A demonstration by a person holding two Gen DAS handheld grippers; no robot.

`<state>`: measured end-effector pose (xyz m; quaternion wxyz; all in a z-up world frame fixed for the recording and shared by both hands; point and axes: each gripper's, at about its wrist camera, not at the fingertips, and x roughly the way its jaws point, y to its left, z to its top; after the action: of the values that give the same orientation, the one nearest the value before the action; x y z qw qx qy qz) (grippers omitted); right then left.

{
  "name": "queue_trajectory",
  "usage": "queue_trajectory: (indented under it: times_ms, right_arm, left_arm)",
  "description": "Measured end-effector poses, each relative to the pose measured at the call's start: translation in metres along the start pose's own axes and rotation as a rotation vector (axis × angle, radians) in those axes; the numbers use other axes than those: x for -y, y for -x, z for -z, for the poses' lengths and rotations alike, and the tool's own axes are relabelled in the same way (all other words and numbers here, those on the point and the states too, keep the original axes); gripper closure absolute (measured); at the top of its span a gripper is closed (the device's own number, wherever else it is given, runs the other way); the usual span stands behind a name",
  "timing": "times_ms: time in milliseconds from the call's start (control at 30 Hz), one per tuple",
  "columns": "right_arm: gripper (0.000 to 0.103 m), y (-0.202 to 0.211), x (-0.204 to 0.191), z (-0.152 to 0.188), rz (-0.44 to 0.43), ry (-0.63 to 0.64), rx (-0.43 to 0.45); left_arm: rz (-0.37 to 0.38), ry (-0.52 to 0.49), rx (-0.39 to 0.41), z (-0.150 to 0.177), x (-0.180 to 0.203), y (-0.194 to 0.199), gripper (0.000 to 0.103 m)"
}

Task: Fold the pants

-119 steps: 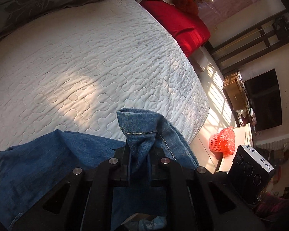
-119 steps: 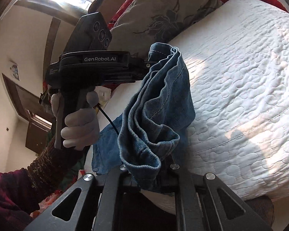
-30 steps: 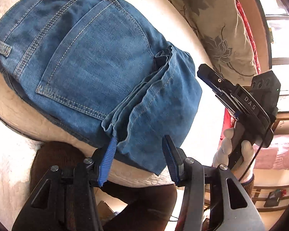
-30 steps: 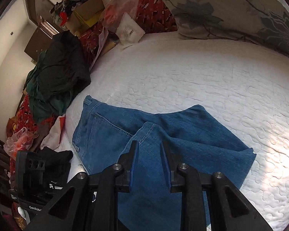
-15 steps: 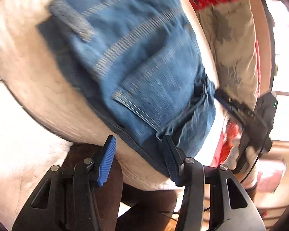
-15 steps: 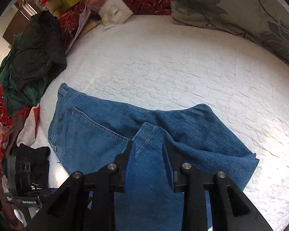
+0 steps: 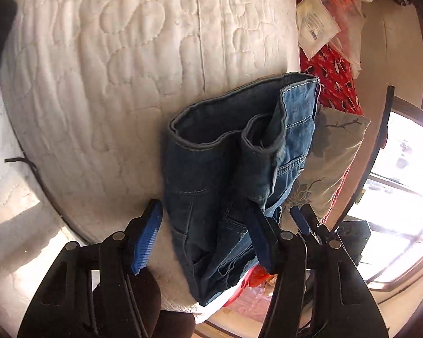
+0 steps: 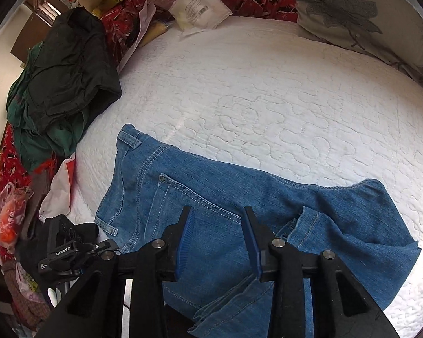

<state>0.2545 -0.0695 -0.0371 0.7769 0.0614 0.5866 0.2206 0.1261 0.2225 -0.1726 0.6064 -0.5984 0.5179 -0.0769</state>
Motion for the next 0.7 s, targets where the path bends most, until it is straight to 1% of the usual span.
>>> queue_trajectory:
  times_ms: [33, 67, 100, 133, 267, 400, 500, 533, 567, 633, 700]
  right_arm:
    - [0.065, -0.004, -0.006, -0.005, -0.003, 0.013, -0.004]
    - [0.065, -0.008, -0.011, -0.010, -0.004, 0.023, -0.004]
    - [0.064, -0.012, -0.017, -0.015, -0.006, 0.034, -0.008]
    - [0.064, -0.016, -0.022, -0.021, -0.011, 0.045, -0.015]
    - [0.063, -0.033, -0.043, -0.042, -0.007, 0.091, -0.033]
    - [0.063, -0.046, -0.057, -0.055, -0.015, 0.116, -0.041]
    - [0.063, -0.053, -0.061, -0.062, -0.021, 0.119, -0.041]
    - [0.063, -0.055, -0.062, -0.063, -0.026, 0.119, -0.040]
    - [0.063, -0.057, -0.063, -0.065, -0.031, 0.123, -0.041]
    - [0.062, -0.061, -0.067, -0.069, -0.034, 0.147, -0.044]
    - [0.058, -0.066, -0.073, -0.073, -0.050, 0.186, -0.061]
  left_arm:
    - [0.021, 0.015, -0.011, -0.001, 0.001, -0.005, 0.045]
    - [0.040, 0.023, -0.018, -0.001, 0.002, -0.008, 0.043]
    - [0.042, 0.017, -0.016, -0.001, 0.004, -0.009, 0.041]
    - [0.046, 0.016, -0.016, 0.000, 0.002, -0.006, 0.041]
    - [0.103, 0.031, -0.017, 0.004, -0.011, 0.011, 0.041]
    - [0.113, -0.011, 0.042, 0.005, -0.014, 0.026, 0.037]
    - [0.124, -0.058, 0.052, 0.007, -0.012, 0.027, 0.037]
    - [0.106, -0.074, 0.049, 0.006, -0.008, 0.023, 0.037]
    - [0.088, -0.070, 0.048, 0.005, -0.008, 0.020, 0.037]
    - [0.098, -0.046, 0.036, 0.004, -0.013, 0.015, 0.037]
    - [0.111, -0.032, 0.032, 0.005, -0.017, 0.015, 0.037]
